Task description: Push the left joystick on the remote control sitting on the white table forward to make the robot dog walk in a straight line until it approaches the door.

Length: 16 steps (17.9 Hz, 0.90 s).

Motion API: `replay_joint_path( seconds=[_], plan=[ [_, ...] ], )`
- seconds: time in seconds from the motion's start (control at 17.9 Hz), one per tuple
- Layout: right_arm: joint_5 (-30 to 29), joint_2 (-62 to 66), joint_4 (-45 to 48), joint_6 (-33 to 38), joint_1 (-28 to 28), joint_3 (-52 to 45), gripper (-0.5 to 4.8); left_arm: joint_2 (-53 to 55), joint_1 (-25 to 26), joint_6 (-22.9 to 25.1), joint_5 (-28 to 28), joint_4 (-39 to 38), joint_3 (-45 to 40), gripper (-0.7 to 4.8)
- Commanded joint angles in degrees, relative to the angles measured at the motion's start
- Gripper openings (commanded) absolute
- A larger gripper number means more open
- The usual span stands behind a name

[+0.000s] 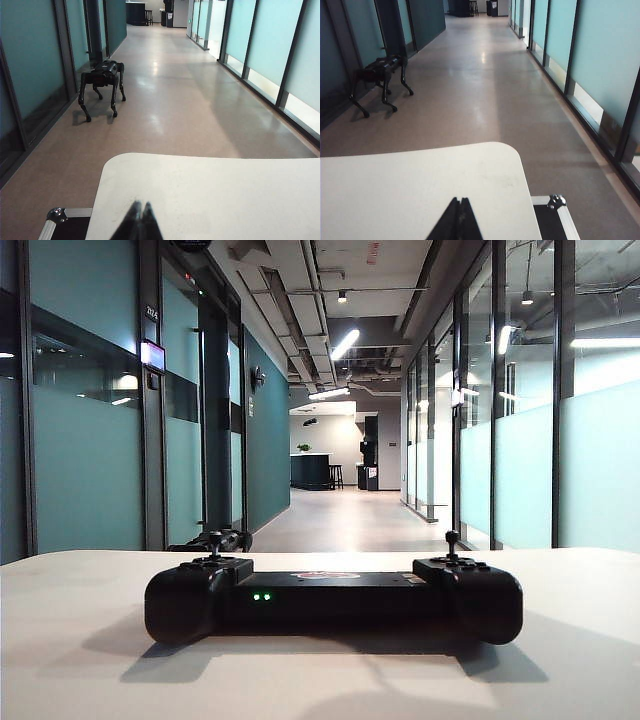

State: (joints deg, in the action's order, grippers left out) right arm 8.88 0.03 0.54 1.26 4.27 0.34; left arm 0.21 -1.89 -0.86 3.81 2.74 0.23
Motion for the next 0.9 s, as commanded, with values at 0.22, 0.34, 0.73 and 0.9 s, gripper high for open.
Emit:
replay_joint_path(
  seconds=[0.22, 0.34, 0.73, 0.9],
  plan=[
    [0.04, -0.17, 1.44, 0.20, 0.07, -0.28, -0.01, 0.02, 0.04, 0.42, -0.15, 0.70, 0.17, -0.05],
    [0.00, -0.17, 1.53, 0.22, 0.07, -0.26, -0.01, 0.02, 0.04, 0.42, -0.20, 0.70, 0.17, -0.05],
    [-0.85, 3.17, -2.93, 2.14, 0.20, 10.05, -0.02, 1.62, -0.07, -2.84, -2.51, 0.11, 5.31, -0.05],
    [-3.41, 10.32, -4.42, 2.12, 0.22, 17.20, -0.03, 6.62, -0.09, -5.90, -2.05, -1.38, 10.60, -0.05]
  ],
)
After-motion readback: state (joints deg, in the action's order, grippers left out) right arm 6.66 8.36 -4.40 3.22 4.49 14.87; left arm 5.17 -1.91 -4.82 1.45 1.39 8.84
